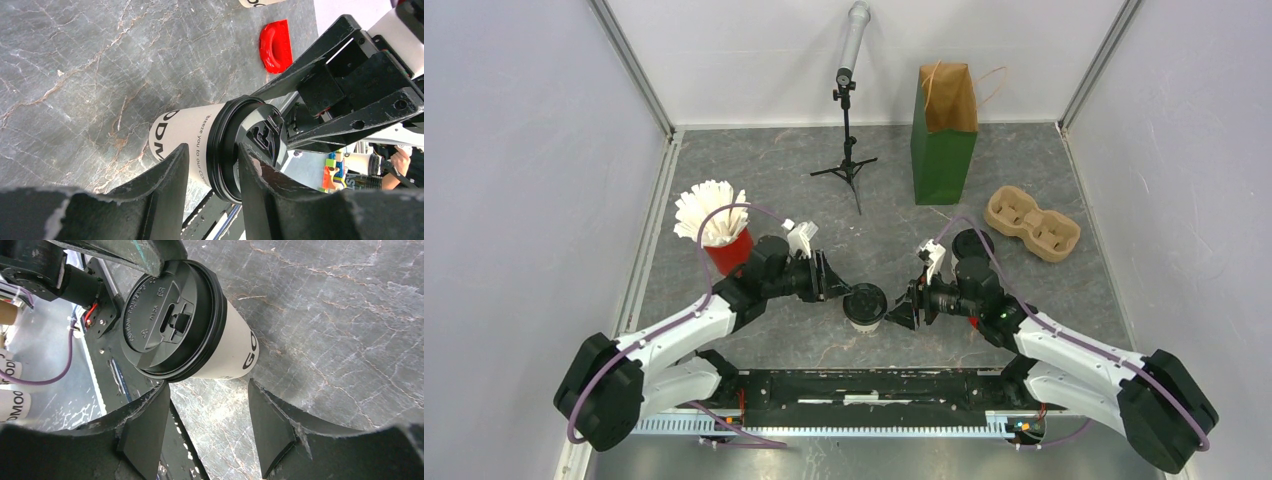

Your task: Pack the takeout coffee

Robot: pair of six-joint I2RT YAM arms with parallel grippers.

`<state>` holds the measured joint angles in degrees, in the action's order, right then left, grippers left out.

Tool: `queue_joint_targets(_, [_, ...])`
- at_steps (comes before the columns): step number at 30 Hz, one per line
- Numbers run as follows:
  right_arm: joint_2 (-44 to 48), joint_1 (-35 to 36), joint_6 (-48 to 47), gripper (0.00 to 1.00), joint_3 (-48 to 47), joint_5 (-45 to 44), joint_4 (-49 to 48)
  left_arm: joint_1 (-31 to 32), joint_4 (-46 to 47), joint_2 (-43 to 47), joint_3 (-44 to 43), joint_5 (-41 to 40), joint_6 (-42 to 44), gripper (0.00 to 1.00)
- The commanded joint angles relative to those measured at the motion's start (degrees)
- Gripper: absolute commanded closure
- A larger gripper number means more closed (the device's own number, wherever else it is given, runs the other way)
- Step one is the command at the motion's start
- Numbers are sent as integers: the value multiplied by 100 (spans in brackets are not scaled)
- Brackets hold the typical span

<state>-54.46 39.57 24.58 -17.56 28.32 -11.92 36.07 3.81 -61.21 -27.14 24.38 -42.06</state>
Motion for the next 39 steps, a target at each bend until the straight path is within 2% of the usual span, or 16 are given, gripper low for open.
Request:
queue_joint_targets(1, [-115,-20,291,36,125,228,-708,-17,391,-44,171,84,-25,54])
queue_joint_targets(6, [-109,-21,701,36,276,396,-1106,-13,509,-8,300,89,-145,59])
queue_joint_targets(18, [-156,-20,1108,31,436,483,-1502,-13,515,149,419,1,-223,60])
queue_joint_targets(33, [-679,-20,1357,39,845,-68,-1824,40,764,123,623,-60,-385,62])
queue_joint_targets(39, [-613,-20,1127,38,777,-50,-1664,49,892,140,732,-50,-469,62])
